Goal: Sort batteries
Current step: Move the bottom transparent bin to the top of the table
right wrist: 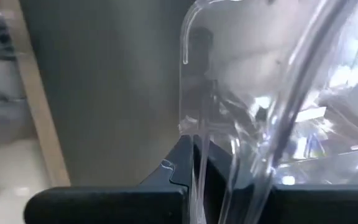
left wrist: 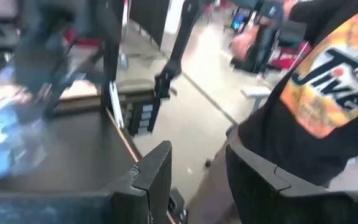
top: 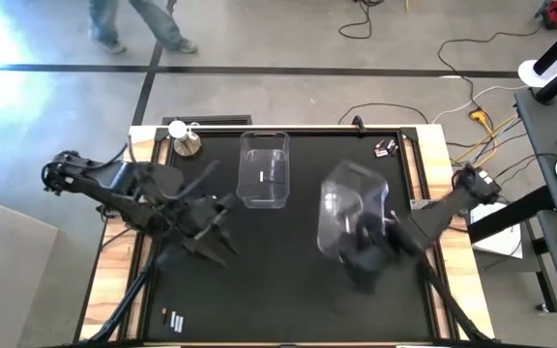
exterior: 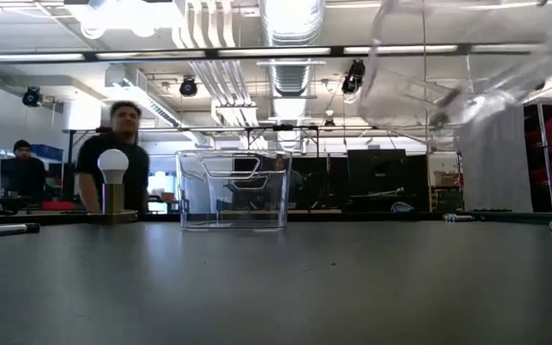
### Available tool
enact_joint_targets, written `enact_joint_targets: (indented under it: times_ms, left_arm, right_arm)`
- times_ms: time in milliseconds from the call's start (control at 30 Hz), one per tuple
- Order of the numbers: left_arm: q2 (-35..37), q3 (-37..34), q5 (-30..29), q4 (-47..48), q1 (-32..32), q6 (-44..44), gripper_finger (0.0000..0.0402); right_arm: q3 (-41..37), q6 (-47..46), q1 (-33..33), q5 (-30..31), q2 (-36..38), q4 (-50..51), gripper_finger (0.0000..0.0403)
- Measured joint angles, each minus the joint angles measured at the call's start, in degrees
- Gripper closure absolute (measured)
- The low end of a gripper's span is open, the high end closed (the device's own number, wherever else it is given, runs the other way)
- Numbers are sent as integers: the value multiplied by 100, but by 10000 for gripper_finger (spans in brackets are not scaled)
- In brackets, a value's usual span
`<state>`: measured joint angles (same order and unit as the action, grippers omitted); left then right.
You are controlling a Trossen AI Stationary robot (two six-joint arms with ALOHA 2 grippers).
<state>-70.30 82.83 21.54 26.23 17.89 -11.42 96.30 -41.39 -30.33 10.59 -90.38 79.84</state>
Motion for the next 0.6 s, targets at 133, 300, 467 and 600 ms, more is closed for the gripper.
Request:
enact_joint_targets:
  times_ms: [133, 300, 467, 600]
  left_arm:
    - [198, -2, -145, -3, -9, 52, 271]
    - [434, -2, -166, 175, -57, 103, 271]
    - [636, 0, -579, 389, -153, 396, 271]
    - [783, -2, -2054, 732, -261, 760, 271]
  right_arm:
    - [-181, 1332, 1053, 2, -39, 126, 394]
    - [-646, 2841, 2205, -4, -76, -118, 394]
    - [-1323, 3935, 3131, -68, -97, -1090, 394]
    - [-1842, 4411, 3607, -234, -106, -1500, 394]
